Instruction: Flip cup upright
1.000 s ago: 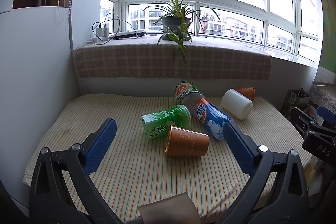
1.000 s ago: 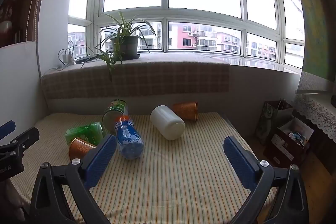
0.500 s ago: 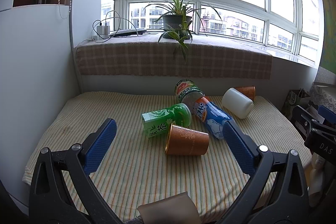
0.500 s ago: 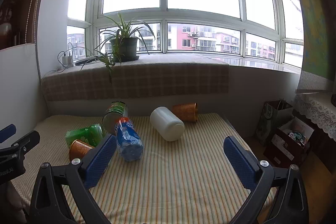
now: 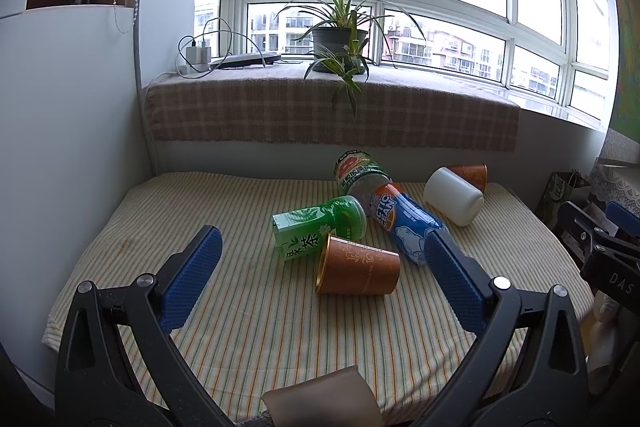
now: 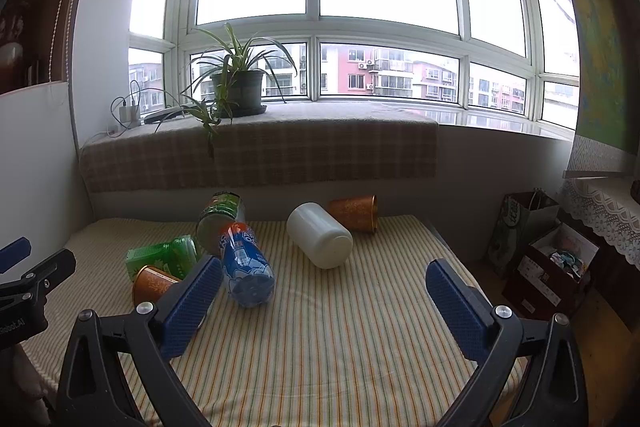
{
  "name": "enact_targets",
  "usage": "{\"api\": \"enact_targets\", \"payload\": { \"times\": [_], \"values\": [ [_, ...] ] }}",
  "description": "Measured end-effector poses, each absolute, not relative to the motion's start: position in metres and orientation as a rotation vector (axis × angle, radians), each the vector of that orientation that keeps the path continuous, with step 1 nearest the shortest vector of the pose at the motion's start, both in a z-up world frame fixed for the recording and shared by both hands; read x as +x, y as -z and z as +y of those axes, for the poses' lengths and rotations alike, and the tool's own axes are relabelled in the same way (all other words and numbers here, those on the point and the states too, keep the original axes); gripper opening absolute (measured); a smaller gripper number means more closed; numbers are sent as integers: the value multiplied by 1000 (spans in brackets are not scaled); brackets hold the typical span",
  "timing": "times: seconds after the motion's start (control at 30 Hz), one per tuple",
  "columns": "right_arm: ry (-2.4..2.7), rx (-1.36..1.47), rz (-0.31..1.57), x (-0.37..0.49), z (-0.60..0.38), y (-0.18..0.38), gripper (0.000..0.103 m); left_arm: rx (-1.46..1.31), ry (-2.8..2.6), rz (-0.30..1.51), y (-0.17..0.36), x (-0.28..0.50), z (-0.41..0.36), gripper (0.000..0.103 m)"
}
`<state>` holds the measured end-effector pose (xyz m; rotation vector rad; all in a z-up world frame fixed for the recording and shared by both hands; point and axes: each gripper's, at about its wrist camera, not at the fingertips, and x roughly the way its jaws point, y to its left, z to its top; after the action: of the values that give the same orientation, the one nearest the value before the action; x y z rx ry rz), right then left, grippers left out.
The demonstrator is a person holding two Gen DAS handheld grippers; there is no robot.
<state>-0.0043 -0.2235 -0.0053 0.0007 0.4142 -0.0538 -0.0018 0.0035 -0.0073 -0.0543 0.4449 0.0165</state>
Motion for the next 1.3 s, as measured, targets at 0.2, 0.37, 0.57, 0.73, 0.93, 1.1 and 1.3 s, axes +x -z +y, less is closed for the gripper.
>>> {"api": "enact_targets", "payload": {
  "times": [0.2,0.37,0.57,0.73,0.93,1.1,1.3],
  "values": [
    [55,3,414,-5,-224,6,103,-54,-18,448,7,-1,4,103],
    [53,2,411,-5,-224,6,103,-55,-17,448,6,-1,4,103],
    [53,3,413,-4,-225,7,103,-56,-18,449,6,-1,3,103],
    [50,5,420,-2,-224,7,103,-56,-17,449,6,-1,3,103],
    [46,2,420,-2,-223,8,103,-57,-17,450,6,-1,4,103],
    [46,4,421,-1,-222,9,103,-56,-18,451,7,-1,4,103],
    [43,1,430,1,-222,11,103,-56,-17,454,9,2,4,103]
  ]
}}
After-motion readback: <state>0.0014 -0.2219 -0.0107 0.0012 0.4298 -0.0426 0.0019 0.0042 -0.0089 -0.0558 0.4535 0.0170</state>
